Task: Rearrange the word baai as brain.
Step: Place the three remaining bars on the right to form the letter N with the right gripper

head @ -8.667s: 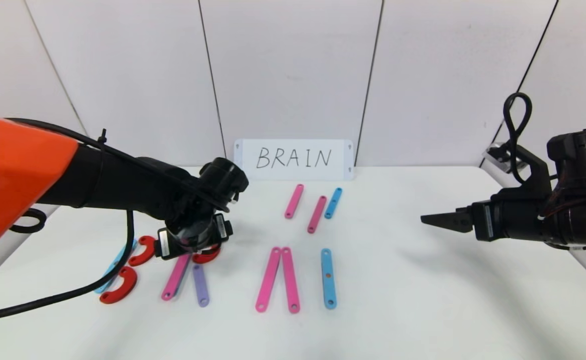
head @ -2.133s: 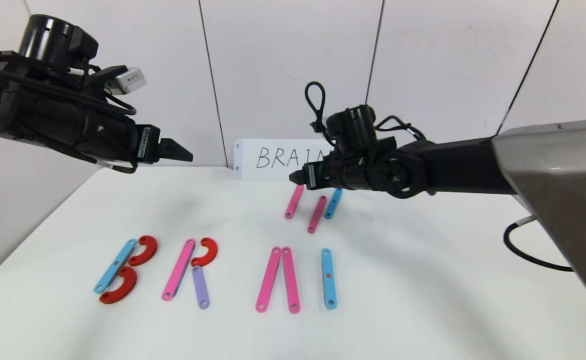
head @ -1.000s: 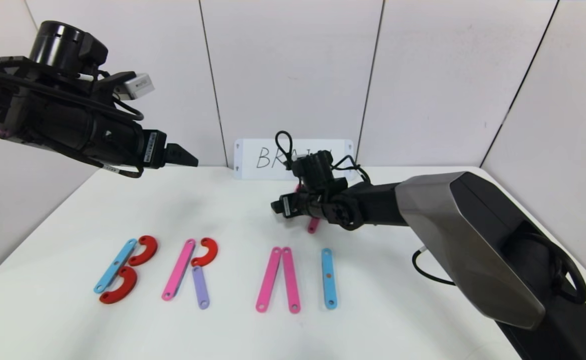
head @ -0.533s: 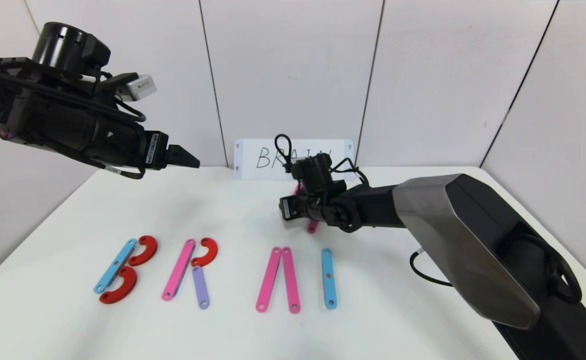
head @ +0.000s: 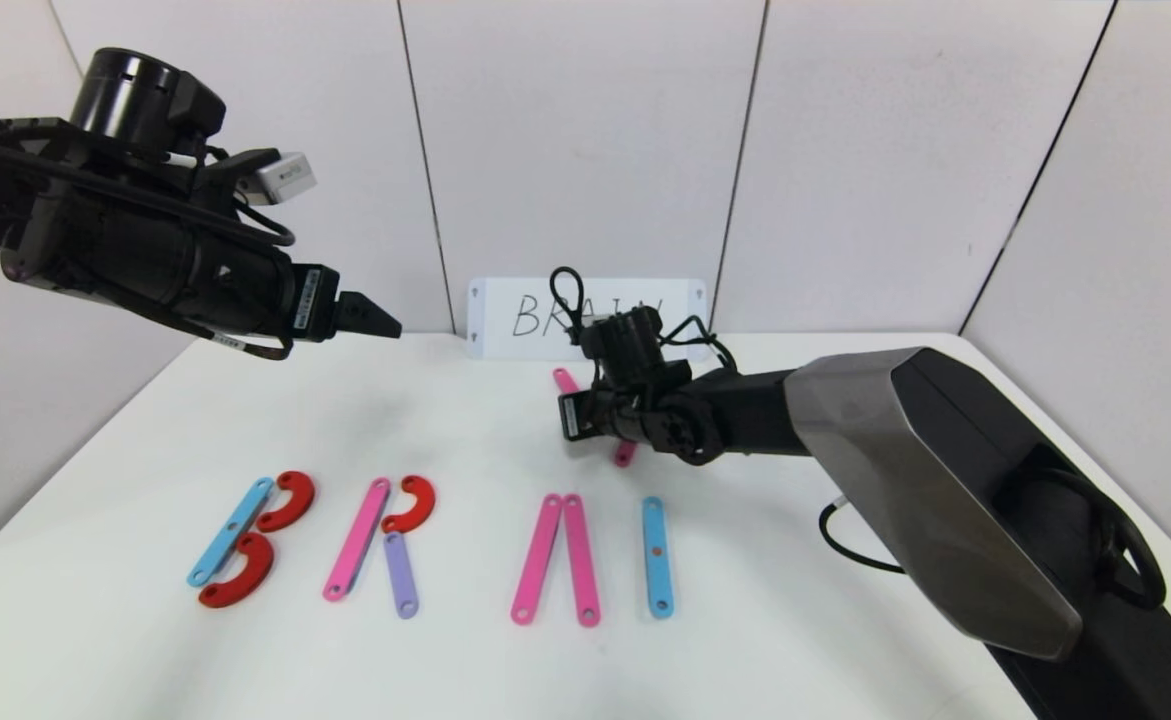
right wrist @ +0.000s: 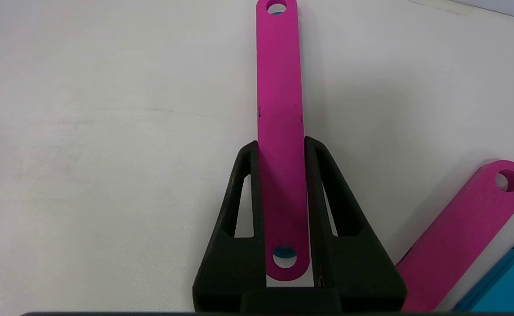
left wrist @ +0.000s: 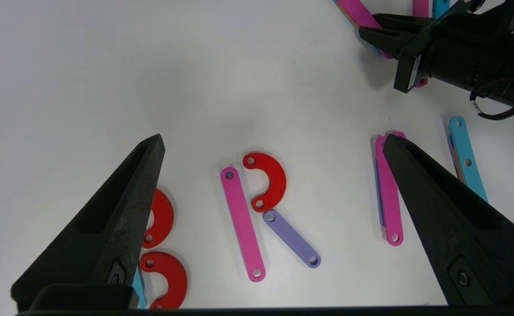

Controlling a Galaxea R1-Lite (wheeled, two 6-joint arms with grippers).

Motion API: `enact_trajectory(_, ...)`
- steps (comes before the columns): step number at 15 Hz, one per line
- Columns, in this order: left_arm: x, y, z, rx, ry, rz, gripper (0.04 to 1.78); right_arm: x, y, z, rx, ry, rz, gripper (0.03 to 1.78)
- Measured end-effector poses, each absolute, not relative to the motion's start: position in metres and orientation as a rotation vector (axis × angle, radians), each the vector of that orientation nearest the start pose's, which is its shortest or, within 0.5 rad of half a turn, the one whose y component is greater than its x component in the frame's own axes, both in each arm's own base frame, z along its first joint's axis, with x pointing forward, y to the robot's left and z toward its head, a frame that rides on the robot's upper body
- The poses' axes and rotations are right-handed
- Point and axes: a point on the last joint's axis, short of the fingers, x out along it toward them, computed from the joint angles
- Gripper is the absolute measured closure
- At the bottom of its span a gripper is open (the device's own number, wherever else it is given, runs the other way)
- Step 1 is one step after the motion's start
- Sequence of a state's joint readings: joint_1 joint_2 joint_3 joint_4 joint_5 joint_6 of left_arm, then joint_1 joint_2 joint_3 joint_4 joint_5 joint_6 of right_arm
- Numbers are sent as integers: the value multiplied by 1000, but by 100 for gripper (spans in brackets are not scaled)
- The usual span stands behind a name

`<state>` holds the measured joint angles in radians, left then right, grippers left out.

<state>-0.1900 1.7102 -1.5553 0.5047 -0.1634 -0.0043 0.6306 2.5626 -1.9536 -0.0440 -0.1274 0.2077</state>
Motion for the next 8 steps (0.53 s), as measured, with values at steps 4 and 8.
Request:
enact_trajectory(4, 301, -61, 283, 5, 660, -338, 8, 419, 302, 94, 0, 549, 434, 151)
enact_trajectory(8, 300, -61, 285, 4, 652, -337, 8, 399, 282, 123, 2, 545, 423, 151)
